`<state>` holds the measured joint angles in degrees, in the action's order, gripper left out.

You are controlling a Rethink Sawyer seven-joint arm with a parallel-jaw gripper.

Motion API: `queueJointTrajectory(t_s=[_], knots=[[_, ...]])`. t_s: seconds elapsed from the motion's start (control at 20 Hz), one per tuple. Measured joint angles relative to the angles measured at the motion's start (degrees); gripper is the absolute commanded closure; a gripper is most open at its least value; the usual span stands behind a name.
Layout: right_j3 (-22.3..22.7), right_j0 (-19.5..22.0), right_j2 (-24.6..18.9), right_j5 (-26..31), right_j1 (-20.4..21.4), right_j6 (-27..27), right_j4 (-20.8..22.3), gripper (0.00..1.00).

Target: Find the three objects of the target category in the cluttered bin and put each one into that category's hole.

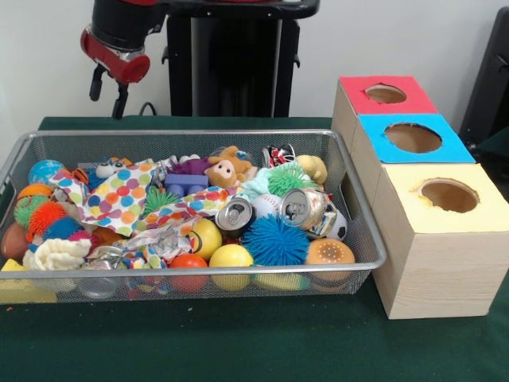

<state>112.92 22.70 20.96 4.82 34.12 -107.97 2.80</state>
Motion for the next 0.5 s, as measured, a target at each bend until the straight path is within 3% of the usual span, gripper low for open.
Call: queueJointTrajectory(t_s=[0.5], knots=[[0.0, 0.1, -0.3, 2.6, -1.4, 0.0, 0.0, 0.0]])
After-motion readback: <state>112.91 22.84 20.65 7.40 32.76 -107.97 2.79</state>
